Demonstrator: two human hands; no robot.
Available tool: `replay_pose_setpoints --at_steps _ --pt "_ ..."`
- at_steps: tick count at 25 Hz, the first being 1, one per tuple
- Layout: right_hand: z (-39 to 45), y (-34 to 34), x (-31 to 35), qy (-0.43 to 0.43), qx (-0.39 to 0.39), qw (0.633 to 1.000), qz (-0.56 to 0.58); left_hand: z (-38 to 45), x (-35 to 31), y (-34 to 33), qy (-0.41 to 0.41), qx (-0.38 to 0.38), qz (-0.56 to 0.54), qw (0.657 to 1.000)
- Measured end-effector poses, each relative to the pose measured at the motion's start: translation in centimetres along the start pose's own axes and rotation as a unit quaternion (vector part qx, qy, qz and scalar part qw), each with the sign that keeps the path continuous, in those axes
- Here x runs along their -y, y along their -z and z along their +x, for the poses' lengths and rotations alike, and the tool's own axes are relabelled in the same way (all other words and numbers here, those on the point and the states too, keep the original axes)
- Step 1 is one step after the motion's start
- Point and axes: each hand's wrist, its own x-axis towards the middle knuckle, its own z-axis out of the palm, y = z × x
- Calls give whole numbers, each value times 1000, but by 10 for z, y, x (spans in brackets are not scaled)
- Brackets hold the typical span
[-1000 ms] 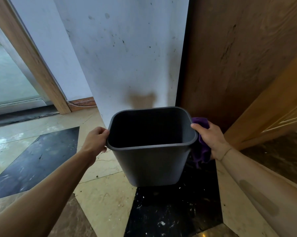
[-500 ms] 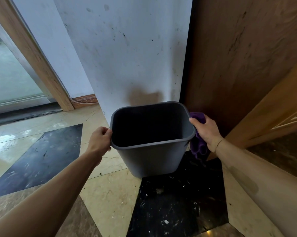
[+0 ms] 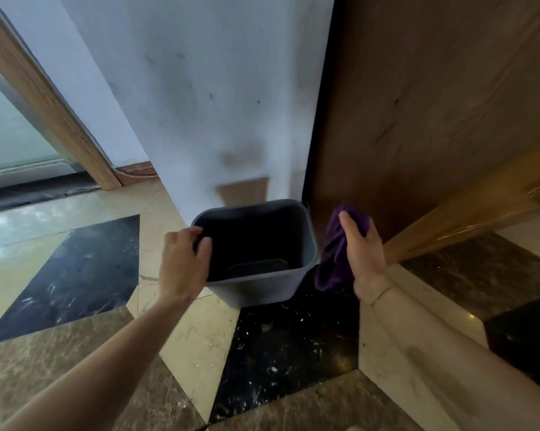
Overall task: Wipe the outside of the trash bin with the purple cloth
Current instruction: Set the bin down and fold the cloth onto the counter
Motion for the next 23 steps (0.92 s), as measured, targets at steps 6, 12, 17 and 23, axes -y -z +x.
replay_pose_setpoints --at_steps 6,12,17,23 --pt "-110 -12 251 -55 81 983 158 -49 -249 137 -73 342 -203 915" --pt "-185 23 451 -81 175 961 201 -50 -413 278 -163 236 -169 943" --pt "-203 102 586 -1 243 966 85 -31 -519 379 -164 321 -261 895" --pt "-236 146 646 158 212 960 -95 -28 -588 412 -217 468 -292 805"
